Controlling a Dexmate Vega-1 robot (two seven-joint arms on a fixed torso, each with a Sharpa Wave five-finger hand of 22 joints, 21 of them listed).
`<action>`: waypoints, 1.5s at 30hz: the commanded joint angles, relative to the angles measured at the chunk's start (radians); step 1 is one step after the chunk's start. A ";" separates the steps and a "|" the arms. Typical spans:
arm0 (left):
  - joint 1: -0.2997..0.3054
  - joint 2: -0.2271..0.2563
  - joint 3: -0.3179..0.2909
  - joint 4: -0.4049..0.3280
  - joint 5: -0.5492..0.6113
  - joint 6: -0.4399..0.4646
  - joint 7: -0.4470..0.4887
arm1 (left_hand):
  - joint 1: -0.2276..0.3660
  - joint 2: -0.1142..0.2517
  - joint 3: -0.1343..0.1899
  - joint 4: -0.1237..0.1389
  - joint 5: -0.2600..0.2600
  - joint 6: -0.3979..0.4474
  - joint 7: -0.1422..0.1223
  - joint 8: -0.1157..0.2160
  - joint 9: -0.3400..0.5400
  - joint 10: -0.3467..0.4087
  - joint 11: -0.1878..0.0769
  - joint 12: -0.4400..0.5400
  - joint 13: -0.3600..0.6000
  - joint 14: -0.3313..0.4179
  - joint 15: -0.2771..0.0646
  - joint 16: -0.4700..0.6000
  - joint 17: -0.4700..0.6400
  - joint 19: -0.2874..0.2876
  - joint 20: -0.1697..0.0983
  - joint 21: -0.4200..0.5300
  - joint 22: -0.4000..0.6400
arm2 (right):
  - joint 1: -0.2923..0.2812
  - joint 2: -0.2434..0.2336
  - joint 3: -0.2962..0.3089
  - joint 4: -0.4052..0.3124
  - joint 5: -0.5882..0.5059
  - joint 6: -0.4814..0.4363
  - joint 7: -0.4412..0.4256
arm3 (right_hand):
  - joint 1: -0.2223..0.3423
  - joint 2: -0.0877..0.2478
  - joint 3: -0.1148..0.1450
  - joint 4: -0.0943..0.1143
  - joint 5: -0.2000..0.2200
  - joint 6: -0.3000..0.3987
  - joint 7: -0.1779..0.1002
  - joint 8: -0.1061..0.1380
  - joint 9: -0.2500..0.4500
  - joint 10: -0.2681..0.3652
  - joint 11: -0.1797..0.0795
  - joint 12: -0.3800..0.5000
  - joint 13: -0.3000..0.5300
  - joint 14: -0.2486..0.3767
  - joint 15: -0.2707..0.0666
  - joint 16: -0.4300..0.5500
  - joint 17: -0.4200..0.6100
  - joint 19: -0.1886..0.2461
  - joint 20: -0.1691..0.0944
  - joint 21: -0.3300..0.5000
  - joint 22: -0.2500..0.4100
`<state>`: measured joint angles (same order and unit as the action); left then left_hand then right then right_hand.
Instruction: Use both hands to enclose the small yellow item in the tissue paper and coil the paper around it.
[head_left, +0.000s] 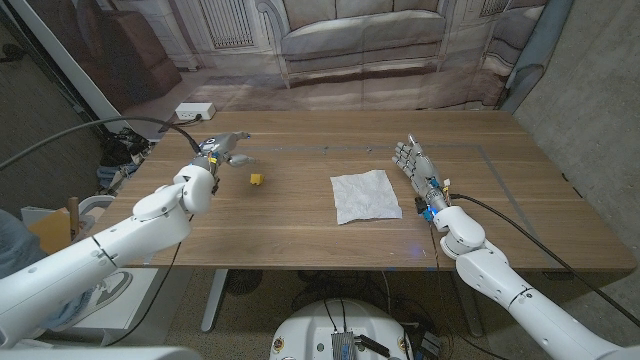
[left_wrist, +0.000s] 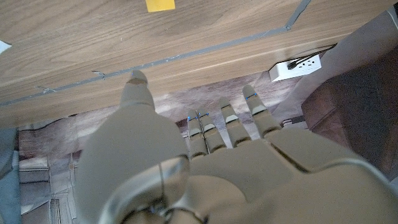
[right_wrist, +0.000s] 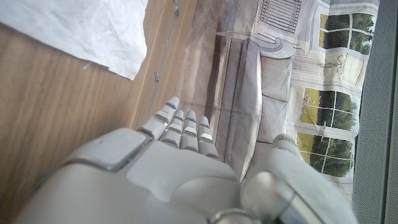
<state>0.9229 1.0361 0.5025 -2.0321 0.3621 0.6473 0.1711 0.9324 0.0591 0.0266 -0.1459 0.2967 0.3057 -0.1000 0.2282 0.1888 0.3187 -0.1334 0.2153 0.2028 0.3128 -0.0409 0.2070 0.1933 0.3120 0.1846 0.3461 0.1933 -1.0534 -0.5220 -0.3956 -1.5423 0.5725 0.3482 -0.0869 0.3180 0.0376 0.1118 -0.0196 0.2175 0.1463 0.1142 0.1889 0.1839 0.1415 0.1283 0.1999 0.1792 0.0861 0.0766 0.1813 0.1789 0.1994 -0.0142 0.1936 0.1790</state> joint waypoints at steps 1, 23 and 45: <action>-0.048 0.018 0.023 -0.002 0.007 0.039 -0.084 | 0.020 0.000 0.003 0.003 -0.012 0.016 -0.001 -0.006 0.005 0.000 0.011 -0.002 0.005 0.009 -0.025 0.003 0.007 0.105 0.003 0.037 0.003 | 0.021 0.007 -0.009 0.017 0.008 -0.016 0.009 | 0.011 0.003 0.003 -0.004 -0.007 0.008 0.000 0.007 0.001 -0.001 0.000 0.005 0.005 -0.003 0.001 0.005 0.006 -0.001 -0.003 0.005 0.004; -0.202 0.028 0.177 0.022 0.230 0.047 -0.311 | 0.064 0.005 0.012 0.006 -0.055 0.149 -0.005 0.024 0.008 0.144 -0.036 0.035 0.007 0.113 -0.065 0.028 0.011 0.140 -0.042 0.032 -0.004 | 0.018 0.012 -0.011 0.006 0.003 -0.017 -0.006 | 0.012 0.005 0.003 -0.008 -0.009 0.008 -0.003 0.006 0.002 -0.002 -0.002 0.005 0.005 -0.003 0.000 0.005 0.006 -0.001 -0.003 0.005 0.004; -0.194 -0.029 0.186 0.067 0.314 -0.013 -0.396 | 0.095 0.009 0.021 0.003 -0.066 0.177 0.013 0.026 0.011 0.130 -0.033 0.019 0.008 0.109 -0.061 0.018 0.011 0.150 -0.088 0.024 -0.008 | 0.014 0.012 -0.018 -0.003 0.000 -0.028 -0.009 | 0.011 0.006 0.002 -0.010 -0.011 0.005 -0.004 0.004 0.002 -0.002 -0.002 0.006 0.005 0.000 0.000 0.006 0.006 0.000 -0.002 0.006 0.004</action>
<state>0.7316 1.0394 0.6822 -1.9977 0.6556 0.6752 -0.1882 1.0253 0.0625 0.0420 -0.1448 0.2358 0.4699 -0.0889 0.2479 0.1981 0.4365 -0.1630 0.2357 0.2071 0.4162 -0.0449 0.2283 0.2026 0.4605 0.1069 0.3732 0.1860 -1.0409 -0.5126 -0.4081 -1.5480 0.5719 0.3276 -0.0990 0.3180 0.0376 0.1133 -0.0263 0.2090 0.1463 0.1143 0.1889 0.1837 0.1415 0.1283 0.1998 0.1792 0.0861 0.0766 0.1813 0.1789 0.1994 -0.0142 0.1936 0.1790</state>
